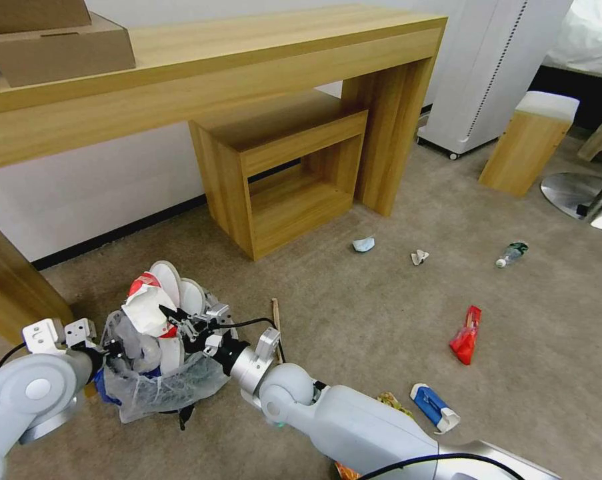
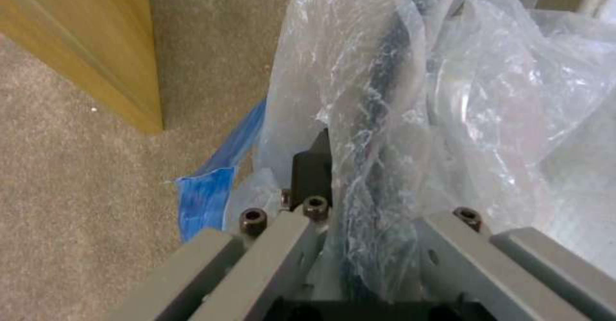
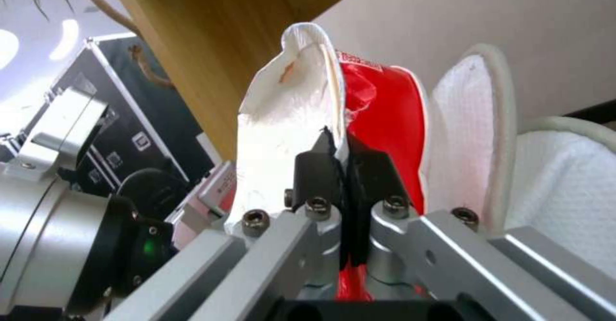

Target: Pick up the trash bin and place the garbage on the floor into it.

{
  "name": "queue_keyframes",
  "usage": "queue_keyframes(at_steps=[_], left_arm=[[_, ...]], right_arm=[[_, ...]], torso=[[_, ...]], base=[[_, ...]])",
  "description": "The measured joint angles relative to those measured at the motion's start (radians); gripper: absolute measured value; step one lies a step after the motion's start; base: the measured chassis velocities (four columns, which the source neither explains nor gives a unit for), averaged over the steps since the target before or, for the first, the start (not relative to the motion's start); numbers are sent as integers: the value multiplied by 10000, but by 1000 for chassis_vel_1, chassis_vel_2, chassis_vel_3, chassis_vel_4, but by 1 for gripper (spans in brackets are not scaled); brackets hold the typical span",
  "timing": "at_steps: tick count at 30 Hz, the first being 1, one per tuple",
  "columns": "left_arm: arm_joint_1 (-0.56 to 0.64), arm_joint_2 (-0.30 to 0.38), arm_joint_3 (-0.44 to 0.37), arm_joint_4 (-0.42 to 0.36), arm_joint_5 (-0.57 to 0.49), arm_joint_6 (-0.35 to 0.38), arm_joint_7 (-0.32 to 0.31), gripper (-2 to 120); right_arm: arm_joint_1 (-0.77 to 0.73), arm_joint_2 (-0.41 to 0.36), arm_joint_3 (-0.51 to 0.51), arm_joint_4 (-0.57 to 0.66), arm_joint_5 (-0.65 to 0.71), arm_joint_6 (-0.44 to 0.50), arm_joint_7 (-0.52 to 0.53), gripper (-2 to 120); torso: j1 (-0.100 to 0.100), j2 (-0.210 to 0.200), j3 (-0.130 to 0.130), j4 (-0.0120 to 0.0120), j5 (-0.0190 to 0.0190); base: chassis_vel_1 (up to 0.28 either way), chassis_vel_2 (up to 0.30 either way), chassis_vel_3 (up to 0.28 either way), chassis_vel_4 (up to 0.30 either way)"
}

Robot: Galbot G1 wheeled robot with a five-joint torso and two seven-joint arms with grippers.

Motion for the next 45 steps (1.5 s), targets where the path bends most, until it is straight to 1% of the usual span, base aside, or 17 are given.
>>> queue_keyframes(at_steps=[5,7,9,16,17,20,22,23,24,29,33,36,37,40,41,44,45], left_arm=[[-5,4,0,-8,3,-3,3,0],[-4,22,-11,-8,3,-6,7,0],[0,31,-23,-8,3,-6,7,0],[44,47,-64,14,6,-6,22,0],[44,47,-64,14,6,-6,22,0],[47,47,-65,36,28,-1,30,0],[48,46,-65,36,32,1,31,0],[49,45,-65,36,36,2,33,0],[53,45,-66,39,42,3,34,0],[100,45,-131,28,61,4,39,0],[265,21,-244,-99,145,6,49,0],[347,-35,-307,-221,168,6,52,0],[347,-35,-307,-221,168,6,52,0],[425,-127,-253,-246,307,18,55,0],[425,-127,-253,-246,307,18,55,0],[456,-222,-172,-278,397,23,60,0],[456,-222,-172,-278,397,23,60,0]], right_arm=[[5,-46,2,39,37,-39,-109,7],[-23,-89,25,103,104,-78,-180,18],[-35,-112,32,124,148,-109,-217,22],[-60,-152,87,197,160,-200,-284,52],[-60,-152,87,197,160,-200,-284,52],[-12,-146,221,216,116,-211,-187,67],[4,-142,271,230,103,-215,-148,68],[21,-139,315,249,101,-222,-108,71],[67,-139,399,302,110,-233,7,80],[234,-282,819,725,173,-305,475,93],[272,-575,1445,1303,316,-495,1343,100],[122,-847,2130,1866,354,-1404,2835,100],[122,-847,2130,1866,354,-1404,2835,100],[-431,-1625,2987,2742,575,-3089,5202,100],[-431,-1625,2987,2742,575,-3089,5202,100],[-1036,-2633,3323,3498,1169,-4595,7127,100],[-1036,-2633,3323,3498,1169,-4595,7127,100]], torso=[[0,0,0,0,0],[0,0,0,0,0],[0,-1,0,0,0],[0,0,0,0,0],[0,0,0,0,0],[0,0,0,0,0],[0,0,0,0,0],[0,0,0,0,0],[0,0,0,0,0],[0,-1,0,0,0],[0,-1,0,0,1],[0,0,0,1,3],[0,0,0,1,3],[0,-1,0,0,5],[0,-1,0,0,5],[0,0,1,-2,3],[0,0,1,-2,3]], base=[[0,0,0,0],[0,0,0,0],[0,0,0,0],[0,0,0,0],[0,0,0,0],[0,0,0,0],[0,0,0,0],[0,0,0,0],[0,0,0,0],[0,0,0,0],[0,0,0,0],[0,0,0,0],[0,0,0,0],[0,0,0,0],[0,0,0,0],[0,0,0,0],[0,0,0,0]])
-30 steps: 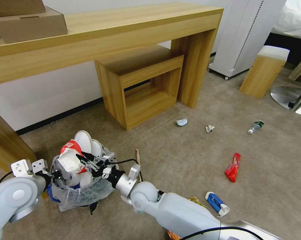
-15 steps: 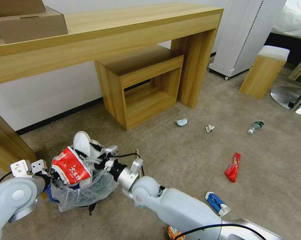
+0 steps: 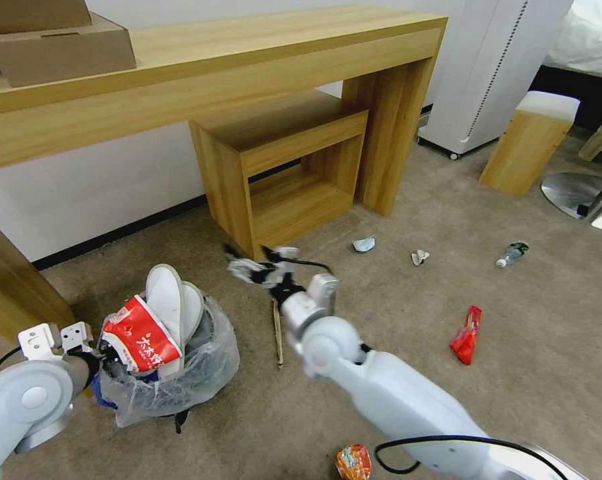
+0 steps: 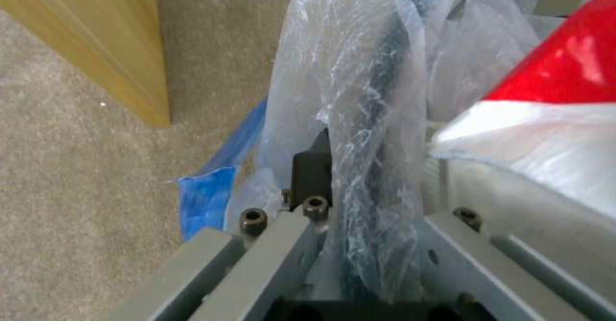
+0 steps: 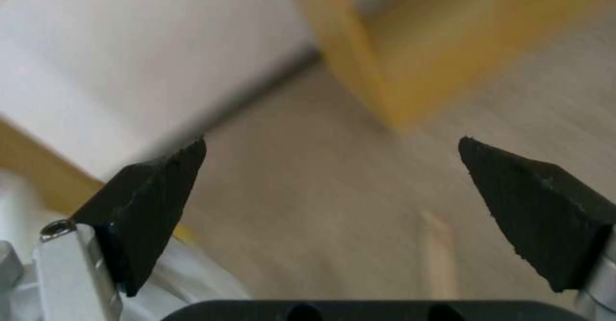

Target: Pick up the trash bin and place the garbage on the floor into it.

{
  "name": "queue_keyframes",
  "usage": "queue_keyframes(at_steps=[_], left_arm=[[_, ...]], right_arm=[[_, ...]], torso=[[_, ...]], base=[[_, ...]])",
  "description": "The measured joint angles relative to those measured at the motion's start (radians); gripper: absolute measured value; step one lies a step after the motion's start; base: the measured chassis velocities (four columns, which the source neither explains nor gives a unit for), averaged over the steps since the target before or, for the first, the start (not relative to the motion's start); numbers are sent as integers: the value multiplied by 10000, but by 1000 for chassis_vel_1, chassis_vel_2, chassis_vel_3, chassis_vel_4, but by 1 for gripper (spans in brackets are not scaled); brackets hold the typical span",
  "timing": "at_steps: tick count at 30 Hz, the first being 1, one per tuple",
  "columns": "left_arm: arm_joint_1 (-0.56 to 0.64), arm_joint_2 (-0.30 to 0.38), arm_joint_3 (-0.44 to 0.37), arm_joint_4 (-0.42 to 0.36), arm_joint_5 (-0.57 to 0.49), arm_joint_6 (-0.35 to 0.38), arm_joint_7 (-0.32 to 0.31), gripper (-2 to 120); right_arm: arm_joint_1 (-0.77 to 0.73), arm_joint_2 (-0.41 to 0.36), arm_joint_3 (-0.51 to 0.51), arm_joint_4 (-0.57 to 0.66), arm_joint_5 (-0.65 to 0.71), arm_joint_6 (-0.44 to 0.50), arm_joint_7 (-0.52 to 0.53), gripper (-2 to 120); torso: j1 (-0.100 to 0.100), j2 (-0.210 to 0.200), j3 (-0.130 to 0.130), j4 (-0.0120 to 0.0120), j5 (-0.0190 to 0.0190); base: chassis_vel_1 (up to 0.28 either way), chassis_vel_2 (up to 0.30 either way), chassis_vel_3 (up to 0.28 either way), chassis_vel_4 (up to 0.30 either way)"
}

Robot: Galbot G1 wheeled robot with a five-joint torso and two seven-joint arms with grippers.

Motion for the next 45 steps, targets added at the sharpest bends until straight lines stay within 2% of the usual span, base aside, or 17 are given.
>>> queue_keyframes(at_steps=[1,3,7,10,15,22,30,45], left_arm=[[8,-13,6,-30,10,2,0,0],[26,-43,2,-95,12,3,0,0],[73,-104,-10,-155,35,2,0,0],[150,-230,-10,-170,196,3,-8,0],[244,-346,-18,-202,340,3,1,0],[432,-443,-80,-215,622,3,76,0],[530,-609,-67,-239,838,0,94,0],[589,-761,43,-95,1203,-1,232,0]], right_arm=[[-264,-482,136,225,167,-424,476,100],[-587,-1045,314,489,210,-825,778,100],[-785,-1415,392,832,520,-1197,1367,100],[-1086,-1714,249,1230,1303,-1847,2588,100],[-1538,-1780,198,1367,1855,-2091,3118,100],[-2111,-1571,182,1533,2819,-2708,4531,100],[-2498,-1889,310,2191,3562,-3167,4925,100],[-3538,-2485,518,2636,3654,-3731,4913,100]], torso=[[0,0,0,0,2],[0,-1,-1,-1,1],[0,-1,-1,1,0],[0,-1,-1,4,-1],[0,-1,-2,2,-1],[0,-1,0,3,-1],[-1,0,-1,3,-3],[-1,0,-1,2,-3]], base=[[0,0,0,0],[0,0,0,0],[0,0,0,0],[0,0,0,0],[0,0,0,0],[0,0,0,0],[0,0,0,0],[0,0,0,0]])
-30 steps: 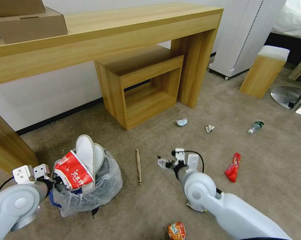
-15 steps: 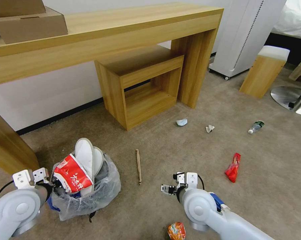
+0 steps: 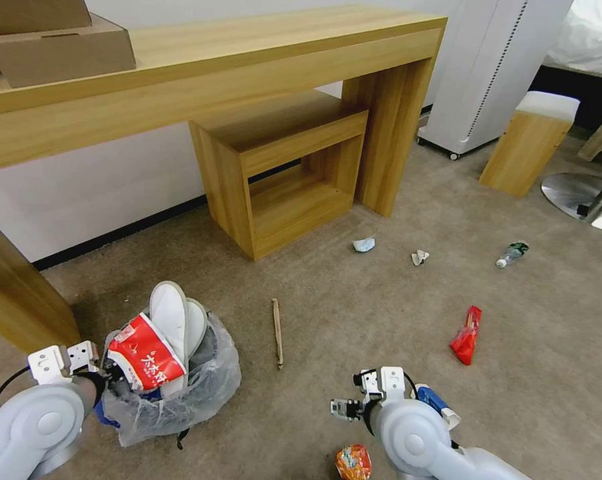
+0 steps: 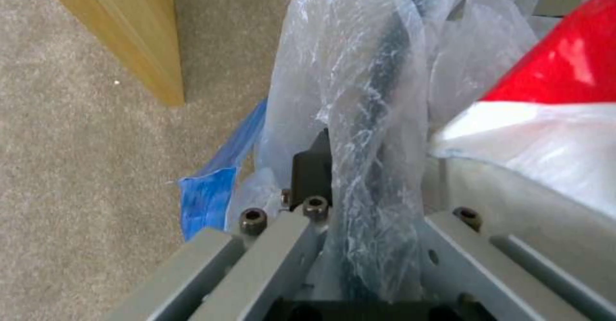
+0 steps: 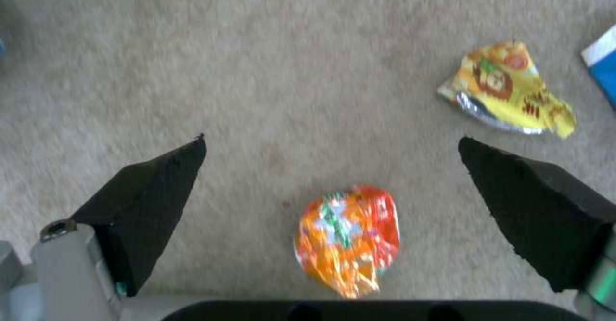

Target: Pick up the trash bin and place the garbage on the floor into it.

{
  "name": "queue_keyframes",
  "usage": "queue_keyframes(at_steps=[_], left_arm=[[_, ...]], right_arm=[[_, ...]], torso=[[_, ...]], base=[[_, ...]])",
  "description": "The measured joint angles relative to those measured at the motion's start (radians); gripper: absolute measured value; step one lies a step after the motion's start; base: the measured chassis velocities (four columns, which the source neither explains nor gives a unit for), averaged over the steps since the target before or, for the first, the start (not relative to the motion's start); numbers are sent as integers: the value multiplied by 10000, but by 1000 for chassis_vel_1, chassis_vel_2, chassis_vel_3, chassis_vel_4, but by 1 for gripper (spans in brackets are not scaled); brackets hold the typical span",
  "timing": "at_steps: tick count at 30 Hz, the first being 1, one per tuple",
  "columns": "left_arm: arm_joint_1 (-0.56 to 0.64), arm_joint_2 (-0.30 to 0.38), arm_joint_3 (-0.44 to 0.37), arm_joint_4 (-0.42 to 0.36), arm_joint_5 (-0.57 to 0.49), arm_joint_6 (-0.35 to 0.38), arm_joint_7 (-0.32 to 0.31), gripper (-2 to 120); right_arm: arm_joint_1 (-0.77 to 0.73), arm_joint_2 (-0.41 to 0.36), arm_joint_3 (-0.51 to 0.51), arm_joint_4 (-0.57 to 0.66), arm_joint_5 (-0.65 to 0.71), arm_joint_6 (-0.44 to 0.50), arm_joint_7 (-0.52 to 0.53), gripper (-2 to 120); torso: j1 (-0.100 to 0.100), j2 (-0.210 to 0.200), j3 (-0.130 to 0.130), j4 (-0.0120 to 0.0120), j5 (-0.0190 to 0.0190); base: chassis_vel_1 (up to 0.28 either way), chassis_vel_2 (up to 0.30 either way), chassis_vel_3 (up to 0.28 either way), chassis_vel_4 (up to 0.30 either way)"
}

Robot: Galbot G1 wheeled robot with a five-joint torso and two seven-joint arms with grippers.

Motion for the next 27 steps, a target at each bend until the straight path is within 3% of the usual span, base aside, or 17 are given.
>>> queue_keyframes(at_steps=[10,27], left_arm=[[-44,4,29,87,27,9,3,0],[-154,115,133,177,23,21,18,0]], right_arm=[[-668,78,-273,-513,-577,-252,-335,100],[-556,256,-490,-1606,-1101,-260,-513,100]], torso=[[0,0,0,0,0],[0,0,1,0,0]], base=[[0,0,0,0],[0,0,0,0]])
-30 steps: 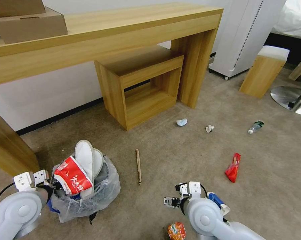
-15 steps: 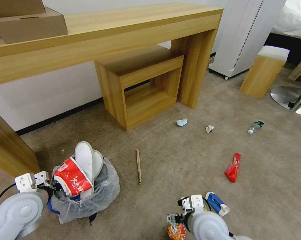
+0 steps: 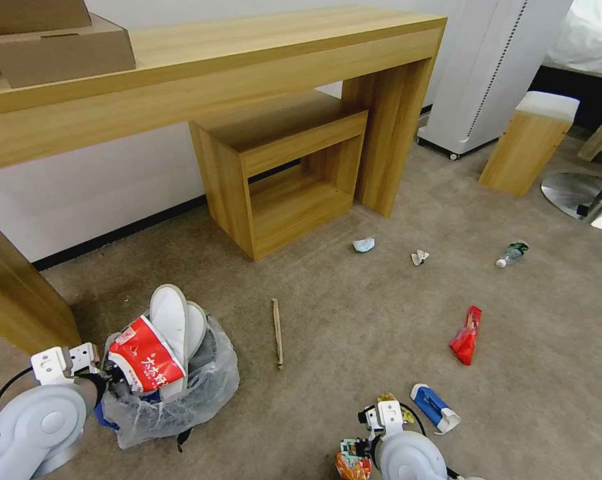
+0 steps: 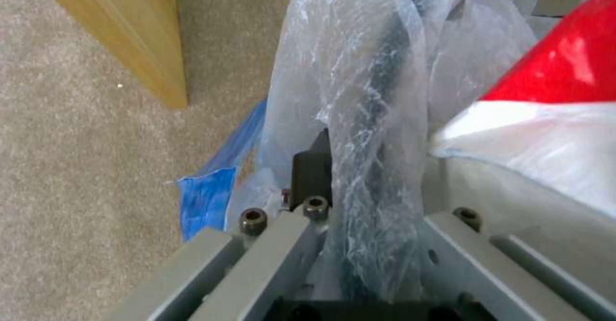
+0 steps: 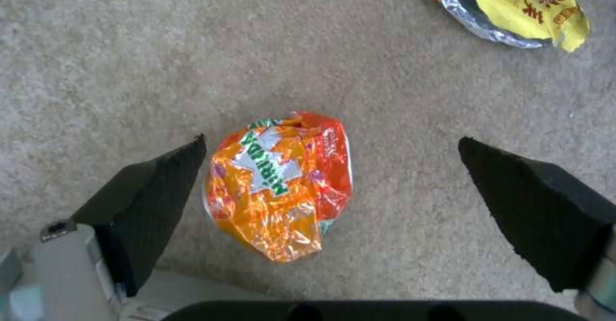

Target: Pick up the trash bin and place the garbage on the floor into it.

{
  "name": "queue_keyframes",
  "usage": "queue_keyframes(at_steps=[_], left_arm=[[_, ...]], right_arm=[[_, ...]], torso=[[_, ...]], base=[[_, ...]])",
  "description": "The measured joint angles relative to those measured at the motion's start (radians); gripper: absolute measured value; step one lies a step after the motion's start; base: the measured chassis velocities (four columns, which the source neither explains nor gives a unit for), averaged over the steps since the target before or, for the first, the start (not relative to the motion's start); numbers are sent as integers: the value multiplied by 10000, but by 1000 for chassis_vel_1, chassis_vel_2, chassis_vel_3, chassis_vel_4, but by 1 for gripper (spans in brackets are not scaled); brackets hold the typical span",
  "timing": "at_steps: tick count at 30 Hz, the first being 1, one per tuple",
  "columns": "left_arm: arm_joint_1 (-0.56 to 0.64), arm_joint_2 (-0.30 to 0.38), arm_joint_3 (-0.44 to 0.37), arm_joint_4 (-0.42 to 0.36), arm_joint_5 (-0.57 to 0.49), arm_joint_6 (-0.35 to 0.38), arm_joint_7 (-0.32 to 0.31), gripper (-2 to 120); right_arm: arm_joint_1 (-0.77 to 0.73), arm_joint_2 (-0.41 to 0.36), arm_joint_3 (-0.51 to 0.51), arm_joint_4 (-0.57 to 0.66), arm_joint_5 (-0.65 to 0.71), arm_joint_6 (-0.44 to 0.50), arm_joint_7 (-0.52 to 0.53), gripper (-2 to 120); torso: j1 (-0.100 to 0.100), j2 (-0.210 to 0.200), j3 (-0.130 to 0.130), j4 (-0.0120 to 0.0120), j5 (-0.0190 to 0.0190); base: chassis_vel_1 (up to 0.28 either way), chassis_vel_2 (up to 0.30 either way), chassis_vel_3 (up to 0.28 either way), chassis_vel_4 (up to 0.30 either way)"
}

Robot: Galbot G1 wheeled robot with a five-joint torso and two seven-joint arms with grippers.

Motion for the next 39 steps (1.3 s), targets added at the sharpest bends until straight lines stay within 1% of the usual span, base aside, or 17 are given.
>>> queue_keyframes(at_steps=[14,20,24,35,39], left_arm=[[-36,44,63,46,-21,0,1,0],[-36,81,63,53,-28,0,4,0],[-72,105,108,68,-49,-6,14,0],[-74,121,121,92,-53,-13,19,0],[-77,146,110,87,-61,-29,20,0]], right_arm=[[-33,391,-191,-720,-558,136,-183,100],[-46,610,-233,-1093,-819,191,-387,100],[-26,898,-294,-1695,-1369,429,-902,100],[4,1377,-412,-2226,-1716,569,-1164,100],[-85,1442,-413,-2291,-1789,532,-1266,100]], torso=[[0,0,0,0,-1],[0,0,0,1,-1],[0,0,0,0,-1],[0,0,0,1,0],[0,0,0,0,-1]], base=[[0,0,0,0],[0,0,0,0],[0,0,0,0],[0,0,0,0],[0,0,0,0]])
